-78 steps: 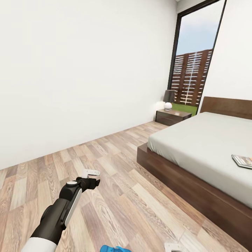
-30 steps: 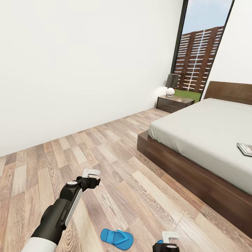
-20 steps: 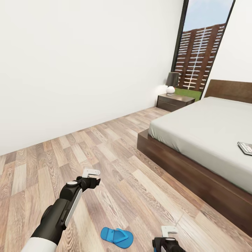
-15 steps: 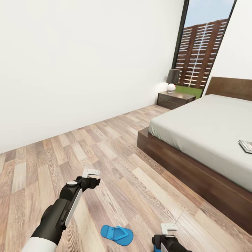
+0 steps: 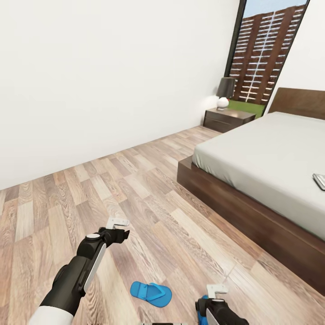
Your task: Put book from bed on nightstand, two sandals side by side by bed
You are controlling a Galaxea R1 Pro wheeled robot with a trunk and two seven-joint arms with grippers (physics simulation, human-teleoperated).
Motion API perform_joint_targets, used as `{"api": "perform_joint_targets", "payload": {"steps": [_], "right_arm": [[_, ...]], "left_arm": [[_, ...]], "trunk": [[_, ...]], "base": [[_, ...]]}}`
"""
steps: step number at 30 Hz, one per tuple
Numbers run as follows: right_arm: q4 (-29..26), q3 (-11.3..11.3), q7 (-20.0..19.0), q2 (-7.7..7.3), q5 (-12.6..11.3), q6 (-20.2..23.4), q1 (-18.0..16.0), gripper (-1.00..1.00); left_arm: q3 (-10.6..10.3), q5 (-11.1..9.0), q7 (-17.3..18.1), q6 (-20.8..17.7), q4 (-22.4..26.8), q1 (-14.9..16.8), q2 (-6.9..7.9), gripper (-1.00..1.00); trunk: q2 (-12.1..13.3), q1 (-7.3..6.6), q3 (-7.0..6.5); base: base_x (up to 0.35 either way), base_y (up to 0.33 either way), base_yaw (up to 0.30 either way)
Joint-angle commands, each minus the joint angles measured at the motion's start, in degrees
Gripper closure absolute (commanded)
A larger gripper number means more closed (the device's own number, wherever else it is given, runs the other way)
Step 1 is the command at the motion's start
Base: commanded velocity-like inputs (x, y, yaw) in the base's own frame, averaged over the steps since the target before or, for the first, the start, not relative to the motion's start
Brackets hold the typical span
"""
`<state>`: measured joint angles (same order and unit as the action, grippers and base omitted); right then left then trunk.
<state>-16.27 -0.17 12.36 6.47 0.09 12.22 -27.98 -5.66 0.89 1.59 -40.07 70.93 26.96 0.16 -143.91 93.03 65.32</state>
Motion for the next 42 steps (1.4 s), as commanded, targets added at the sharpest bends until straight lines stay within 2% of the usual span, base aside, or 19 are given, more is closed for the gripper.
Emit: {"api": "perform_joint_targets", "payload": {"steps": [1, 6, 18, 26, 32, 42], "right_arm": [[-0.12, 0.00, 0.18, 0.02, 0.01, 0.38, -0.08, -1.00], [-0.12, -0.01, 0.20, 0.08, 0.00, 0.41, -0.37, -1.00], [-0.07, -0.01, 0.18, 0.02, 0.00, 0.43, -1.63, -1.00], [-0.06, -0.01, 0.13, 0.05, 0.00, 0.94, -2.76, -1.00], [-0.09, -0.01, 0.14, 0.10, 0.00, 2.04, -3.54, -1.00], [-0.12, -0.01, 0.16, 0.19, 0.00, 2.53, -4.25, -1.00]], "left_arm": [[-0.03, 0.12, 0.17, -0.27, 0.07, 0.03, 0.02, -1.00], [-0.04, 0.12, 0.17, -0.27, 0.10, 0.03, 0.02, -1.00], [-0.05, 0.16, 0.18, -0.30, 1.20, -0.13, 0.02, -1.00], [-0.05, 0.16, 0.36, -0.42, 3.97, -0.40, 0.02, -1.00], [-0.05, 0.13, 0.44, -0.50, 5.08, -0.47, 0.02, -1.00], [-0.05, 0.12, 0.48, -0.53, 5.65, -0.50, 0.02, -1.00]], "trunk": [[-0.04, 0.01, 0.28], [-0.10, 0.14, 1.39], [-0.10, 0.14, 1.39], [-0.10, 0.14, 1.39], [-0.18, 0.29, 2.71], [-0.20, 0.32, 2.94]], "base": [[0.000, 0.000, 0.000], [0.000, 0.000, 0.000], [0.000, 0.000, 0.000], [0.000, 0.000, 0.000], [0.000, 0.000, 0.000], [0.000, 0.000, 0.000]]}}
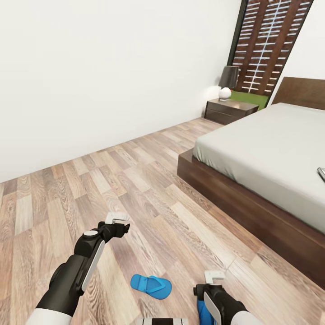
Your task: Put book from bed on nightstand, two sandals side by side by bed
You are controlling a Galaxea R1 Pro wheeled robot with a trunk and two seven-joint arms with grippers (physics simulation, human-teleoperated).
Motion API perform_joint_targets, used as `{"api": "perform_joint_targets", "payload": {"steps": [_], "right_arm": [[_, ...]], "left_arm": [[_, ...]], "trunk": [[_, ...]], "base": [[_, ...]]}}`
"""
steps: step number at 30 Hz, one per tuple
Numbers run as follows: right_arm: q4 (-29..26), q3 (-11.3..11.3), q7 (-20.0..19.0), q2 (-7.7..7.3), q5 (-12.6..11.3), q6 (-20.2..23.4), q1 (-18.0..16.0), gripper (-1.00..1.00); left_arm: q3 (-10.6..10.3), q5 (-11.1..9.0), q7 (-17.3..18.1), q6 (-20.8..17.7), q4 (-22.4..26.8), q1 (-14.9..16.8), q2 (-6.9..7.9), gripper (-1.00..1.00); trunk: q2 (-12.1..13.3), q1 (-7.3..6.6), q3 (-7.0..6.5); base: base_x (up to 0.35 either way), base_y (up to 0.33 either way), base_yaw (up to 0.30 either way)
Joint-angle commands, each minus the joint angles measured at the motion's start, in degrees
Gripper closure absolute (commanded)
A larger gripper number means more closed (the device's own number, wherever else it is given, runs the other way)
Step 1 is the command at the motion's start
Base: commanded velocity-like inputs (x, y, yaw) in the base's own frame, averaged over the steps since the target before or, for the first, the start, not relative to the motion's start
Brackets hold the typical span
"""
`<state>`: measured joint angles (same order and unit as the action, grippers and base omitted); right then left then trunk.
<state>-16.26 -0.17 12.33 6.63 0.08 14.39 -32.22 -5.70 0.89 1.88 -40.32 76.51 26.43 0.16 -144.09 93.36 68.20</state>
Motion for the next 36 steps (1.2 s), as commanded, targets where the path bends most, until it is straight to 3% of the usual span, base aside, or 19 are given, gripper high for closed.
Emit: {"api": "perform_joint_targets", "payload": {"steps": [1, 5, 31, 36], "right_arm": [[-0.13, -0.01, 0.20, 0.03, 0.01, 0.38, -0.06, -1.00], [-0.11, -0.01, 0.19, 0.04, -0.02, 0.42, -0.25, -1.00], [-0.10, -0.01, 0.16, 0.05, -0.13, 0.46, -1.24, -1.00], [-0.09, -0.01, 0.19, 0.05, -0.16, 0.46, -1.49, -1.00]], "left_arm": [[-0.01, 0.12, 0.20, -0.29, 0.09, 0.03, 0.02, -1.00], [-0.01, 0.12, 0.22, -0.33, 0.20, 0.02, 0.02, -1.00], [-0.16, 0.07, 0.31, -0.62, 3.37, -0.12, 0.03, -1.00], [-0.18, 0.07, 0.32, -0.75, 4.97, -0.21, 0.08, -1.00]], "trunk": [[-0.04, 0.01, 0.28], [-0.09, 0.11, 1.16], [-0.09, 0.11, 1.16], [-0.16, 0.24, 2.27]], "base": [[0.000, 0.000, 0.000], [0.000, 0.000, 0.000], [0.000, 0.000, 0.000], [0.000, 0.000, 0.000]]}}
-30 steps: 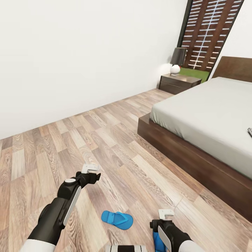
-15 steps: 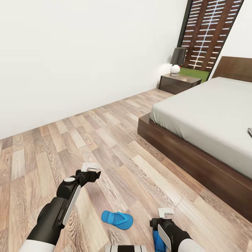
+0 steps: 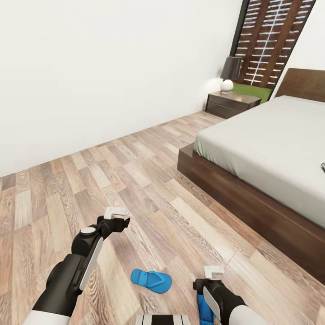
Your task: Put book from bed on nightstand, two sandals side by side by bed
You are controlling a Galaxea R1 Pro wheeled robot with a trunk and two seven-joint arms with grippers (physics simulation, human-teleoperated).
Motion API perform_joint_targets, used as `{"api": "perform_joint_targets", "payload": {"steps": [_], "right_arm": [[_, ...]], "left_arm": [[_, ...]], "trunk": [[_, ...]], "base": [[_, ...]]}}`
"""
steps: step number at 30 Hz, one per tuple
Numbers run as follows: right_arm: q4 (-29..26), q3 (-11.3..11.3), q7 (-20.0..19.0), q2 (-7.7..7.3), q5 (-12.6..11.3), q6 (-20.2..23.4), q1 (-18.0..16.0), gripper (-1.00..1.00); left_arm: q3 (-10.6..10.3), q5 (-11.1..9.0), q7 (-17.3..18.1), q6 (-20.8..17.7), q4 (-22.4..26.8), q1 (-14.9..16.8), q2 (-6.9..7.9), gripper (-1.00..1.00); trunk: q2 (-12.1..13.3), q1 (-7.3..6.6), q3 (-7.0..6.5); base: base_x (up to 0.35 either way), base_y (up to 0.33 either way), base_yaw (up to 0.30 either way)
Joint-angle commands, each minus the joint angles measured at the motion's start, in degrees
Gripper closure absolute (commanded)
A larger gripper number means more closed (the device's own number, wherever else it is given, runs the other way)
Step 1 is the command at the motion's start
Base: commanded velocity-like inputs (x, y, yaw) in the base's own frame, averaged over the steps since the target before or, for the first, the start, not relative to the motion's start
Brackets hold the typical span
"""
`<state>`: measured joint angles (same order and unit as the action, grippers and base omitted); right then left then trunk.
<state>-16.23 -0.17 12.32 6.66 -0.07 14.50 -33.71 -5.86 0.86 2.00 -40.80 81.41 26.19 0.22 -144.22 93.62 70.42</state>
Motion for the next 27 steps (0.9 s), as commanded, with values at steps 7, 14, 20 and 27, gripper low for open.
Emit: {"api": "perform_joint_targets", "payload": {"steps": [7, 14, 20, 27], "right_arm": [[-0.07, -0.01, 0.17, -0.04, -0.02, 0.36, -0.09, -1.00], [-0.04, -0.01, 0.20, -0.06, -0.02, 0.36, -0.12, -1.00], [-0.09, -0.01, 0.20, -0.07, -0.02, 0.39, -0.19, -1.00], [-0.05, -0.01, 0.23, -0.07, -0.02, 0.43, -0.39, -1.00]], "left_arm": [[-0.03, 0.11, 0.20, -0.32, 1.05, -0.27, 0.03, -1.00], [-0.03, 0.11, 0.20, -0.33, 1.54, -0.46, 0.03, -1.00], [-0.03, 0.11, 0.20, -0.34, 1.70, -0.51, 0.04, -1.00], [-0.03, 0.10, 0.20, -0.37, 2.70, -0.76, 0.04, -1.00]], "trunk": [[-0.02, -0.01, 0.05], [-0.02, -0.01, 0.05], [-0.04, 0.01, 0.27], [-0.13, 0.19, 1.82]], "base": [[0.000, 0.000, 0.000], [0.000, 0.000, 0.000], [0.000, 0.000, 0.000], [0.000, 0.000, 0.000]]}}
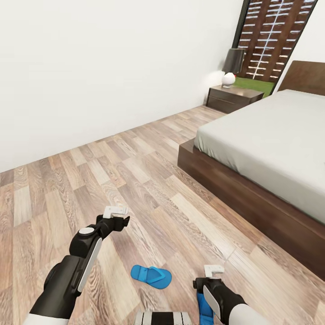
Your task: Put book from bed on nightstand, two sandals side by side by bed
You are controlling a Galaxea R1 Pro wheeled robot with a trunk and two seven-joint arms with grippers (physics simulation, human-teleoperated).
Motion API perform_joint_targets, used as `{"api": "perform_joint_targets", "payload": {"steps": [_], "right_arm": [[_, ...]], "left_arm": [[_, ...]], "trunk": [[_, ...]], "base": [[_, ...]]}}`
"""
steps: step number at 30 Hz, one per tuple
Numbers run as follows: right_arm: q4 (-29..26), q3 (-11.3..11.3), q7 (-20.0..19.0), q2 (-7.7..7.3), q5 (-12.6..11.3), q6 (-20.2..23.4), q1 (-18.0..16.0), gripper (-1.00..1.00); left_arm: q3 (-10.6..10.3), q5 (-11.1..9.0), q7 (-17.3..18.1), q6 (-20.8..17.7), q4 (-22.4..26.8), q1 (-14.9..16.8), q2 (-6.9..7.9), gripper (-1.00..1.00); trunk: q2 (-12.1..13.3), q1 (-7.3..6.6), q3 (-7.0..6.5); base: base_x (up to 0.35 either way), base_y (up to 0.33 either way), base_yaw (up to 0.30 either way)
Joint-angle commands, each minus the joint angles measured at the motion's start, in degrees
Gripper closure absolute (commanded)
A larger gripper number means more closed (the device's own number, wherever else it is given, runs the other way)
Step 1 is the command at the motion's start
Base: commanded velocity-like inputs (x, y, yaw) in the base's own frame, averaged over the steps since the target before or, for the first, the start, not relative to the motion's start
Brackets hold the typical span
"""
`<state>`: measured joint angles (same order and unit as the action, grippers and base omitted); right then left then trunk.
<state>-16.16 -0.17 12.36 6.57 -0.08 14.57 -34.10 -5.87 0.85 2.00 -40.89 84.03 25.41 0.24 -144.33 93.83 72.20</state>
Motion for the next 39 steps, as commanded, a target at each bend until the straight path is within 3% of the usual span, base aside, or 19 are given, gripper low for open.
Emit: {"api": "perform_joint_targets", "payload": {"steps": [1, 5, 25, 39], "right_arm": [[-0.11, 0.00, 0.20, 0.02, -0.01, 0.36, -0.02, -1.00], [-0.11, 0.00, 0.20, 0.02, -0.01, 0.37, -0.05, -1.00], [-0.16, 0.00, 0.20, 0.02, -0.01, 0.37, -0.13, -1.00], [-0.13, 0.00, 0.20, 0.02, -0.01, 0.37, -0.48, -1.00]], "left_arm": [[-0.02, 0.11, 0.19, -0.31, 0.44, -0.23, 0.03, -1.00], [-0.02, 0.12, 0.19, -0.36, 1.37, -1.37, 0.03, -1.00], [-0.02, 0.12, 0.19, -0.41, 2.97, -3.26, 0.04, -1.00], [-0.02, 0.12, 0.19, -0.42, 3.66, -3.35, 0.11, -1.00]], "trunk": [[-0.03, 0.01, 0.27], [-0.09, 0.11, 1.16], [-0.09, 0.11, 1.16], [-0.26, 0.45, 4.04]], "base": [[0.000, 0.000, 0.000], [0.000, 0.000, 0.000], [0.000, 0.000, 0.000], [0.000, 0.000, 0.000]]}}
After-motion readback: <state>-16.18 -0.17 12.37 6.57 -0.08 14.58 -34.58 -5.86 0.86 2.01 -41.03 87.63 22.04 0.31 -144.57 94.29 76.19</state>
